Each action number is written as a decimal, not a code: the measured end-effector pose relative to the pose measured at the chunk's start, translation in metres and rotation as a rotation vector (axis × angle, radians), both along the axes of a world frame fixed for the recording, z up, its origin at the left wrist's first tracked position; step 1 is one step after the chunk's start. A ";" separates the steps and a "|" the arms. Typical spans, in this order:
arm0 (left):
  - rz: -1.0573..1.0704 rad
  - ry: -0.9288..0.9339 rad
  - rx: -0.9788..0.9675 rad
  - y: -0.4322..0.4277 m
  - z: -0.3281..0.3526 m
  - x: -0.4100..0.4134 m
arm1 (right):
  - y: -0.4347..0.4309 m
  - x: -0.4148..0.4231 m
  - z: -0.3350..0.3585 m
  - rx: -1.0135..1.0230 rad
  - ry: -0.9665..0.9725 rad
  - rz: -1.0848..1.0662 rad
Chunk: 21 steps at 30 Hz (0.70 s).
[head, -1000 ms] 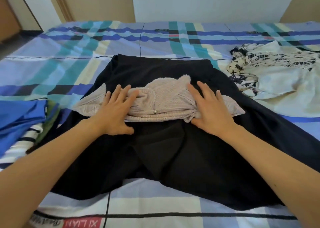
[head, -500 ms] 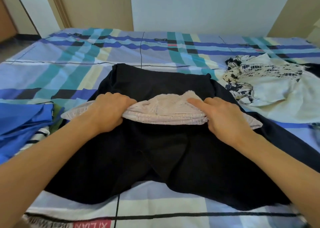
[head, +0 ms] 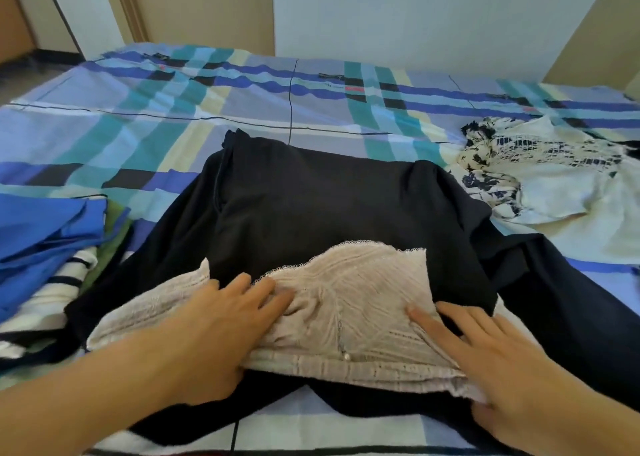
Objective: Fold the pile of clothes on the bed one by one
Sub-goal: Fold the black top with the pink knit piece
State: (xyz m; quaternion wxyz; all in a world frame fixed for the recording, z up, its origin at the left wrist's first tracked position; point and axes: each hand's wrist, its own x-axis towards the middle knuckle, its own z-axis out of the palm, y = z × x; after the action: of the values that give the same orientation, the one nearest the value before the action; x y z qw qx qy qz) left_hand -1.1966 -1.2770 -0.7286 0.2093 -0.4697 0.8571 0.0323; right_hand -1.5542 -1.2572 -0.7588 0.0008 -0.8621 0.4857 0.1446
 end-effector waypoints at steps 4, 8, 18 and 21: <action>0.193 0.056 0.321 -0.035 0.042 0.008 | -0.033 -0.021 0.008 0.335 -0.274 -0.200; 0.289 0.309 0.014 -0.125 0.030 -0.002 | -0.098 0.021 0.056 0.150 -0.655 -0.283; 1.164 0.892 -0.321 -0.299 -0.041 0.033 | -0.304 -0.020 0.022 0.115 -0.817 -1.000; 1.239 1.087 -0.243 -0.325 -0.038 0.030 | -0.314 -0.027 0.027 0.386 -0.981 -1.118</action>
State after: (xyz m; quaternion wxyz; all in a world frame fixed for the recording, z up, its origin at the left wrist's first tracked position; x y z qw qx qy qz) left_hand -1.1665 -1.6021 -0.7670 -0.3413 -0.7947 0.4226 0.2711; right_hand -1.5811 -1.5711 -0.7318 0.4395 -0.4383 0.7595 -0.1944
